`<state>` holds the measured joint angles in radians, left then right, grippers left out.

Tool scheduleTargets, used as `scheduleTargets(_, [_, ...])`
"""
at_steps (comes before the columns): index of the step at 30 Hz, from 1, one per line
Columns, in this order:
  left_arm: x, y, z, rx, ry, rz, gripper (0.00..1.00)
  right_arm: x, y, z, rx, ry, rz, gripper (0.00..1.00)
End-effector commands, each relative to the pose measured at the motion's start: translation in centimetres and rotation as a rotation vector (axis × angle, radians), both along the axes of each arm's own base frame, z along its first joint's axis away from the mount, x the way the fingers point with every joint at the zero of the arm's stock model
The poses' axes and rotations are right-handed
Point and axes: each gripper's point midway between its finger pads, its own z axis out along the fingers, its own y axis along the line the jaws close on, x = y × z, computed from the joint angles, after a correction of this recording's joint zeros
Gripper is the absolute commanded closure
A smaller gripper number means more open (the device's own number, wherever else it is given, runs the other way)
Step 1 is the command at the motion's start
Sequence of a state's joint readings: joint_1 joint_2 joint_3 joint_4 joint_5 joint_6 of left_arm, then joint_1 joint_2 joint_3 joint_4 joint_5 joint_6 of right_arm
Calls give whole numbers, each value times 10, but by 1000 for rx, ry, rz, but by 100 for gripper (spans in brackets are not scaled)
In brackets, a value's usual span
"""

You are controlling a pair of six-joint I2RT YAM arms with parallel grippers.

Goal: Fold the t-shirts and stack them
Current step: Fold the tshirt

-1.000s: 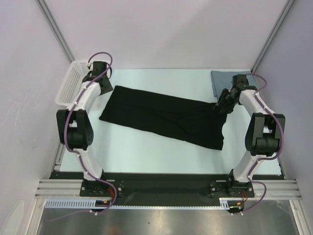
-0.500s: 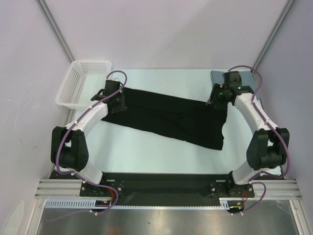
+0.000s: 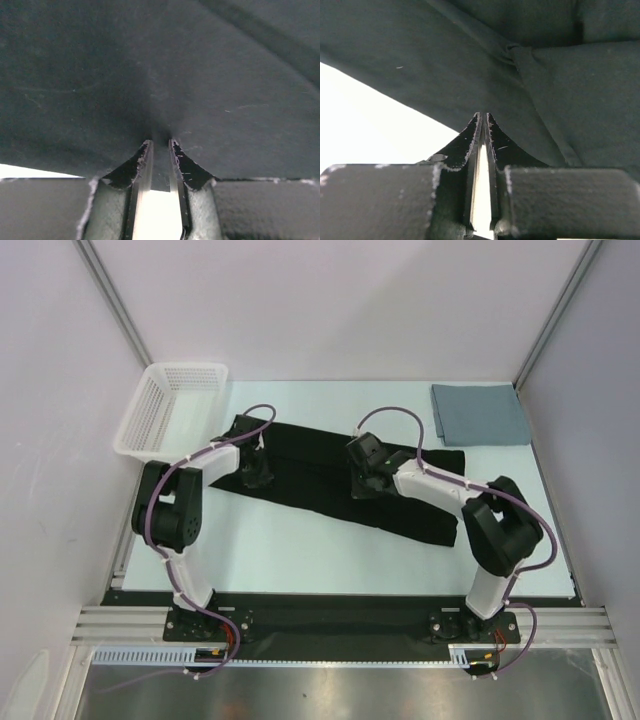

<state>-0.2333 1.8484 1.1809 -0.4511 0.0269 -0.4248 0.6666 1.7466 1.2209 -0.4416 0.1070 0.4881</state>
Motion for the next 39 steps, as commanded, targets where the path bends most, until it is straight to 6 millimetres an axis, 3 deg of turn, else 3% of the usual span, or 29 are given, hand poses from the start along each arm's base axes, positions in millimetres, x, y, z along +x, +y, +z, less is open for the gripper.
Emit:
scheduleTargets(1, [12, -5, 4, -18, 8, 19, 76, 16, 9, 8, -17, -70, -29, 92])
scheduleTargets(6, [11, 2, -3, 1, 31, 29, 76, 13, 5, -17, -94, -55, -35, 93])
scheduleTargets(15, [4, 13, -15, 22, 74, 49, 76, 34, -2, -24, -157, -85, -54, 95])
scheduleTargets(28, [1, 23, -18, 28, 86, 55, 76, 89, -11, -30, -225, -135, -70, 95])
scheduleTargets(32, [-2, 27, -17, 20, 85, 59, 76, 108, -13, -23, -218, -149, -88, 95])
scheduleTargets(35, [-7, 26, -16, 11, 86, 55, 76, 110, -10, -19, -200, -142, -62, 94])
scheduleTargets(38, [-7, 22, -8, -10, 66, 48, 76, 105, -8, -1, -160, -119, -40, 93])
scheduleTargets(39, [-7, 18, -3, -34, 53, 32, 76, 99, -6, 24, -99, -111, -36, 93])
